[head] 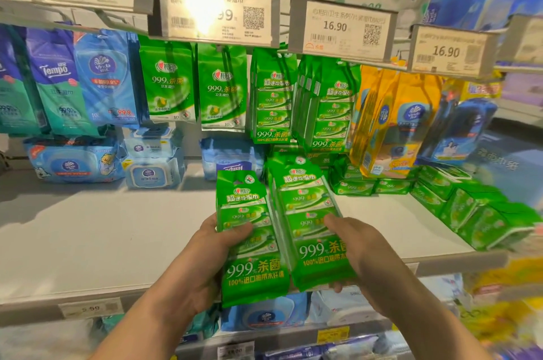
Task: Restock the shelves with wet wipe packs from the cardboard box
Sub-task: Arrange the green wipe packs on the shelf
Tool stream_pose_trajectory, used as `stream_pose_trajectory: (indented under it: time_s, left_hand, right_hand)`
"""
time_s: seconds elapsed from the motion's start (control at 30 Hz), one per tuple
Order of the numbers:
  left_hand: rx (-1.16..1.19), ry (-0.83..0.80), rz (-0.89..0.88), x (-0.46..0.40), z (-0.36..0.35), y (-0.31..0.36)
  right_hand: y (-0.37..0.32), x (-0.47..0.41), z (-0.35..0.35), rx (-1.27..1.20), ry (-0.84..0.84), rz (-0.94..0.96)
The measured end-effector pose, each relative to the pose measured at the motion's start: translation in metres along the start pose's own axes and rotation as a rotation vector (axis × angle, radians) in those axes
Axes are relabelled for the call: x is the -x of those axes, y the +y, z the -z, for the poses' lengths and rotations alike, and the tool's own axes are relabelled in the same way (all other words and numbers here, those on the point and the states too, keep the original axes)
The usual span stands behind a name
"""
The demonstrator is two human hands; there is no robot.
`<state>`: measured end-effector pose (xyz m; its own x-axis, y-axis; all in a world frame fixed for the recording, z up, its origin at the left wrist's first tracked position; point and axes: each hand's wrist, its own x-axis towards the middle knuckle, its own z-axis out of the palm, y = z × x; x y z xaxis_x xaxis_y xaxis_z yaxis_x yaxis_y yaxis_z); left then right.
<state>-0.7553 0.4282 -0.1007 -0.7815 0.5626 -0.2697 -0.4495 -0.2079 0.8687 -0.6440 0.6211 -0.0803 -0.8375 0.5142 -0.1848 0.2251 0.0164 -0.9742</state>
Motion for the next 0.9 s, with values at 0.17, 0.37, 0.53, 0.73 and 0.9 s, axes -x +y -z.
stream_pose_trajectory:
  time_s: [0.17,0.37,0.53,0.73,0.9]
  left_hand:
    - [0.025,0.012,-0.035,0.000,0.003,0.005]
    - [0.044,0.009,-0.036,0.001,0.010,0.006]
    - [0.039,0.017,-0.032,0.000,0.017,0.005]
    - [0.017,0.046,-0.042,-0.002,0.024,0.008]
    - [0.023,0.042,-0.038,-0.003,0.028,0.011]
  right_hand:
    - [-0.004,0.003,0.010,0.117,0.121,0.270]
    - [-0.020,0.010,0.008,0.049,0.144,0.584]
    - [-0.037,0.017,0.002,-0.048,0.145,0.785]
    - [-0.040,0.010,-0.004,-0.087,0.181,0.863]
    - [-0.043,-0.002,-0.012,-0.136,0.164,0.853]
